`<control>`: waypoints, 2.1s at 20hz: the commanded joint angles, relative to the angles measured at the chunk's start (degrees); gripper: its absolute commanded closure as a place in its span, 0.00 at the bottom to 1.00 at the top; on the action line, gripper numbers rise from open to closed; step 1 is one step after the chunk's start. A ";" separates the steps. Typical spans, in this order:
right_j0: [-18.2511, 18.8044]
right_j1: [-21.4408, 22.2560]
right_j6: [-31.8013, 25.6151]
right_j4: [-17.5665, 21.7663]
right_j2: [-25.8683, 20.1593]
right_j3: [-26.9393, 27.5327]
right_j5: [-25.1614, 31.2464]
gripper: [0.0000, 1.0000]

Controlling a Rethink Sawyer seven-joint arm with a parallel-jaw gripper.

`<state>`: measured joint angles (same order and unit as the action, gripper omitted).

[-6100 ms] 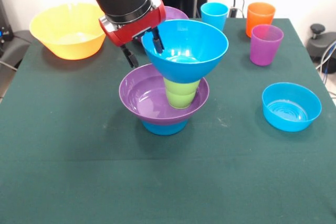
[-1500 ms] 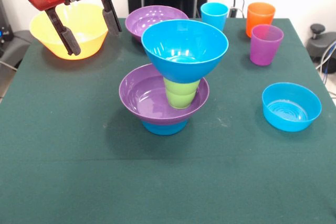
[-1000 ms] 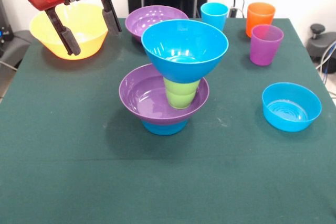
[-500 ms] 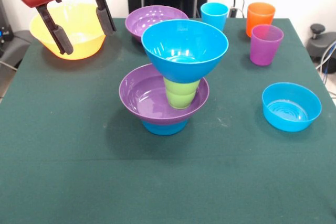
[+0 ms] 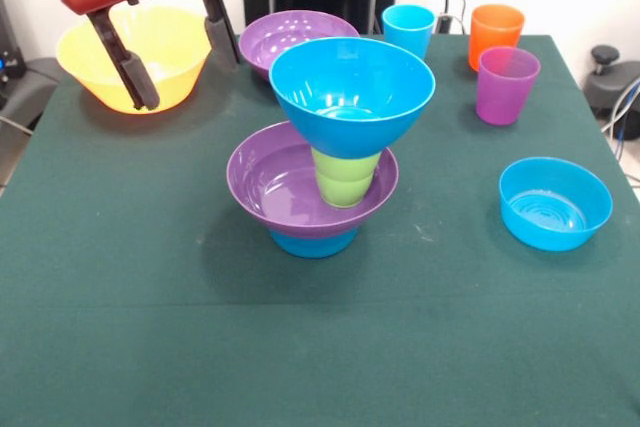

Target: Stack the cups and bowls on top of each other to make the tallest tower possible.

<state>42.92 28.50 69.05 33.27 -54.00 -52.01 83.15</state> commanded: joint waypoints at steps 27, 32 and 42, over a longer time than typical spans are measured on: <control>-12.98 3.12 18.35 -2.95 14.81 -8.50 -18.41 0.00; -15.74 2.83 22.47 -2.76 17.68 -9.12 -21.55 0.00; -20.32 3.44 24.70 -2.70 21.14 -10.27 -21.86 0.00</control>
<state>25.41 32.69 87.54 28.80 -38.41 -55.77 61.58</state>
